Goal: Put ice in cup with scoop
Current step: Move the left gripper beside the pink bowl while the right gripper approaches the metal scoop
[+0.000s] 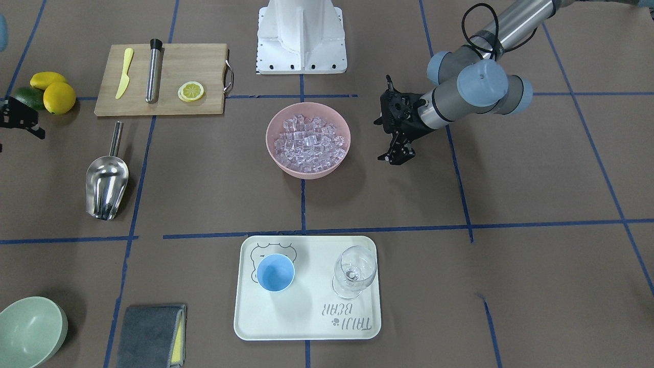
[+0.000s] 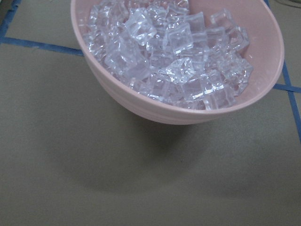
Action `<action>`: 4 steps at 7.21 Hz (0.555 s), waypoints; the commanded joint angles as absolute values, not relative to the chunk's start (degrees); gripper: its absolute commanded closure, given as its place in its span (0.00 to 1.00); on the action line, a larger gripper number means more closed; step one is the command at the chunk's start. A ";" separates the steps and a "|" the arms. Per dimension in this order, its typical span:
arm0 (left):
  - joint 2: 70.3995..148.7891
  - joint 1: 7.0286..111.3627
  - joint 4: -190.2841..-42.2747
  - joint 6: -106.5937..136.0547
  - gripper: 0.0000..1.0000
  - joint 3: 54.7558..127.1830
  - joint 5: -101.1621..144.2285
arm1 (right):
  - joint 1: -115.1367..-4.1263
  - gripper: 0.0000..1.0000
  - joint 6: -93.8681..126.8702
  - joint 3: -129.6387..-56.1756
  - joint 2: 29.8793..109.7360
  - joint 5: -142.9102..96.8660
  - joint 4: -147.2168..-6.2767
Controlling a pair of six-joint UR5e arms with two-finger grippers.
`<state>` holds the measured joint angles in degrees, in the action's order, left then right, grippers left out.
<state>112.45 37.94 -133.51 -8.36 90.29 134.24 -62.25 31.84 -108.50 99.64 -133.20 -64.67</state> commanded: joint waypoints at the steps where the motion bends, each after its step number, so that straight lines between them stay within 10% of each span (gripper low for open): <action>1: 112.76 37.79 -133.51 -8.35 0.00 90.26 134.12 | -49.97 0.00 56.62 -111.33 103.61 -122.13 -50.81; 4: 112.85 37.79 -133.51 -8.35 0.00 90.53 132.99 | -35.81 0.00 72.03 -116.27 105.47 -102.02 -50.80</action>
